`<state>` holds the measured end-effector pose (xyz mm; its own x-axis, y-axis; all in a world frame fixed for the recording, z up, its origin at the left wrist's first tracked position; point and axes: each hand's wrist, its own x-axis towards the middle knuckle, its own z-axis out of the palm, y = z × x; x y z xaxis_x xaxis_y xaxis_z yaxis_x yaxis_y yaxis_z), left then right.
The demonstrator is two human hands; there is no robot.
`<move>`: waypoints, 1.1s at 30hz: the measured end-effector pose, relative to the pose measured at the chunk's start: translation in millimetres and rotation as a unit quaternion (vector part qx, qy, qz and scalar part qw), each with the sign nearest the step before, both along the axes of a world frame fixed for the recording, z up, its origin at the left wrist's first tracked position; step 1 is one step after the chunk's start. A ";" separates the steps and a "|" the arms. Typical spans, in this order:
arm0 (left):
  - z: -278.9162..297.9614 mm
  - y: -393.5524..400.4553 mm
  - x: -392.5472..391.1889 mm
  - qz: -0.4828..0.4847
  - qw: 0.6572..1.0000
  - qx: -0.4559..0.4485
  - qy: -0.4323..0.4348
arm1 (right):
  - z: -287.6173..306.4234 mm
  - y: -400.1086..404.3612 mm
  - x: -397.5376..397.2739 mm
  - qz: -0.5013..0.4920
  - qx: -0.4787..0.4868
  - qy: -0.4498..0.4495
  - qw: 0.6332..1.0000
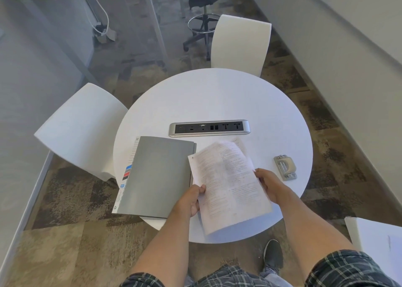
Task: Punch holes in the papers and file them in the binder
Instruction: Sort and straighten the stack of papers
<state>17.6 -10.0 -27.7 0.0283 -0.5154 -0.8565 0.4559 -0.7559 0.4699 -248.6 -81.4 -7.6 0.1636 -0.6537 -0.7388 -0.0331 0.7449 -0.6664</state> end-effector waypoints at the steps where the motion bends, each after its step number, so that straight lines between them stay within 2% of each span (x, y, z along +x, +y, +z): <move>1: 2.3 0.5 -2.6 -0.004 1.000 0.004 -0.009 | 3.6 1.2 0.9 -0.003 0.009 -0.026 1.000; 5: 2.3 -0.1 -7.5 -0.023 0.999 0.003 -0.032 | 19.9 5.8 5.0 -0.029 0.038 -0.103 0.994; 12: 6.8 -4.5 -13.2 -0.047 0.996 -0.022 -0.069 | 32.0 7.3 10.1 -0.080 0.005 -0.085 0.993; 16: -1.1 -3.0 -12.6 -0.045 0.988 -0.070 -0.133 | 28.5 6.9 12.2 -0.088 0.022 -0.117 0.989; 20: 10.4 -2.2 -11.7 -0.053 0.961 -0.134 -0.237 | 25.2 6.4 8.8 -0.063 0.002 -0.129 0.990; 25: 36.9 -9.4 -9.9 -0.048 0.925 -0.183 -0.330 | 40.9 -8.0 16.1 -0.015 -0.130 -0.086 0.988; 27: 47.0 -14.9 -6.4 -0.025 0.928 -0.202 -0.312 | 43.2 -15.7 17.2 0.002 -0.146 -0.070 0.987; 29: 56.0 -20.9 -2.7 -0.007 0.941 -0.221 -0.258 | 49.2 -20.1 18.7 0.019 -0.155 -0.061 0.986; 33: 76.2 -29.0 4.7 -0.016 0.949 -0.263 -0.172 | 61.7 -23.6 25.6 0.026 -0.197 -0.045 0.979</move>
